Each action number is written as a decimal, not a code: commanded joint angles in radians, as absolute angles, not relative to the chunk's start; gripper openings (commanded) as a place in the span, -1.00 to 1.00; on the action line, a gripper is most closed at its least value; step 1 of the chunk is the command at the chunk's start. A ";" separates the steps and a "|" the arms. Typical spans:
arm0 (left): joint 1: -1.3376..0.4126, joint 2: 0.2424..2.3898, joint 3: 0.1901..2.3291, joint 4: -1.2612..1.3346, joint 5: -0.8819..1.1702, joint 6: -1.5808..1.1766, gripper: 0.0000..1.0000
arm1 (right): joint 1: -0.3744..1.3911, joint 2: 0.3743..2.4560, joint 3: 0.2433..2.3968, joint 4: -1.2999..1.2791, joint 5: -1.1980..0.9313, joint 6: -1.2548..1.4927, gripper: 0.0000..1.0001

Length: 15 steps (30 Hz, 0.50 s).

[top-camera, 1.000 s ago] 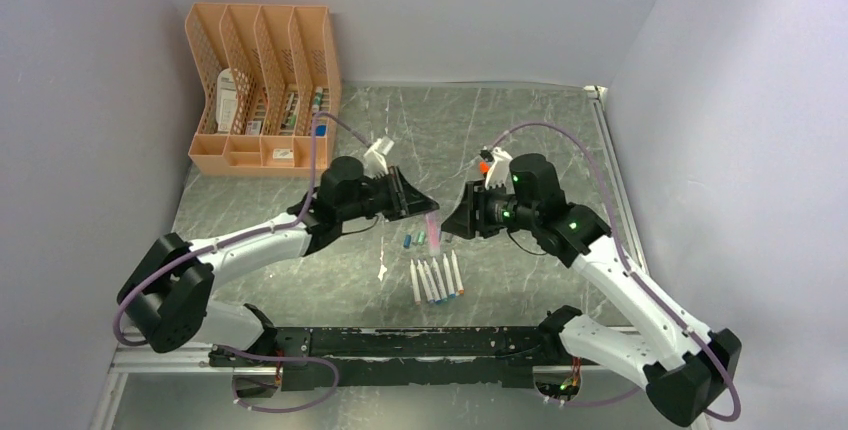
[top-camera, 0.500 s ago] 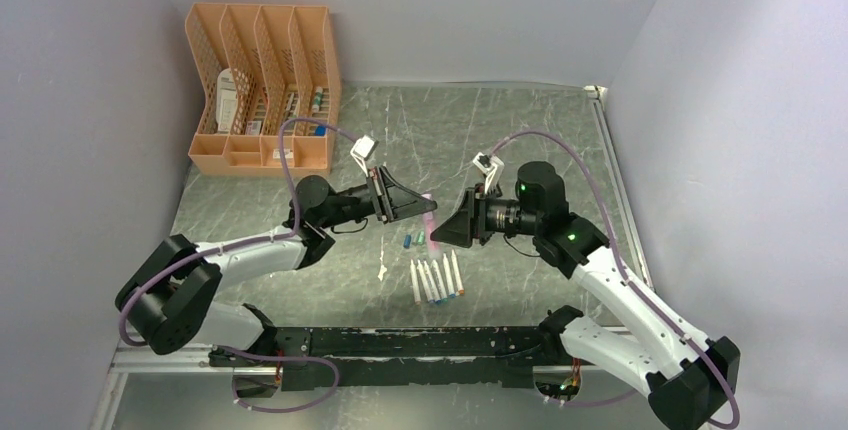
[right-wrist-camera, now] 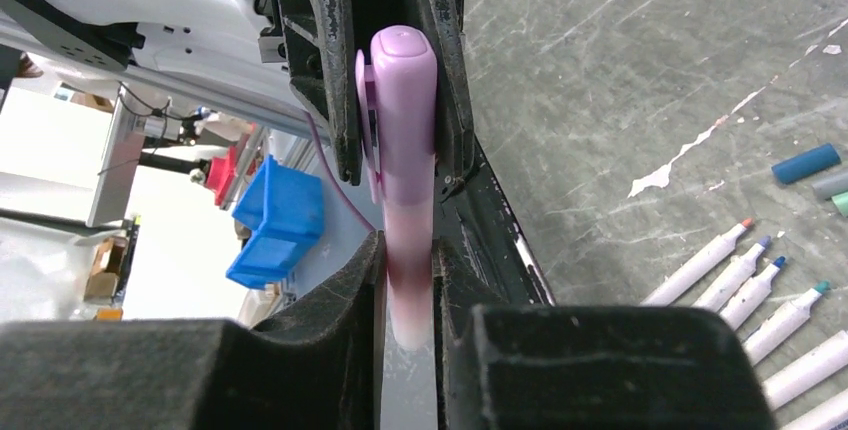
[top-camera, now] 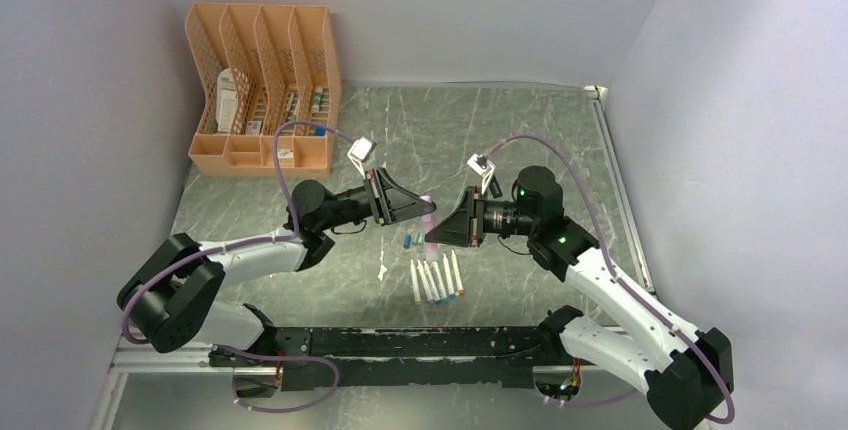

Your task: Open the pen caps

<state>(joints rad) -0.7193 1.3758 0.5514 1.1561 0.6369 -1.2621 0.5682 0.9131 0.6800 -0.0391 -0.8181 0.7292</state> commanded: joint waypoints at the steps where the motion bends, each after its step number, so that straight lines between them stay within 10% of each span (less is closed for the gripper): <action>1: -0.734 1.337 0.562 1.170 0.617 -1.222 -0.86 | 0.572 0.923 0.652 0.063 -0.847 0.777 -0.78; 10: -0.746 1.353 0.576 1.184 0.612 -1.222 -0.85 | 0.584 0.950 0.636 0.091 -0.844 0.784 -0.43; 15: -0.747 1.348 0.580 1.158 0.612 -1.209 -0.77 | 0.587 0.954 0.644 0.075 -0.837 0.772 -0.82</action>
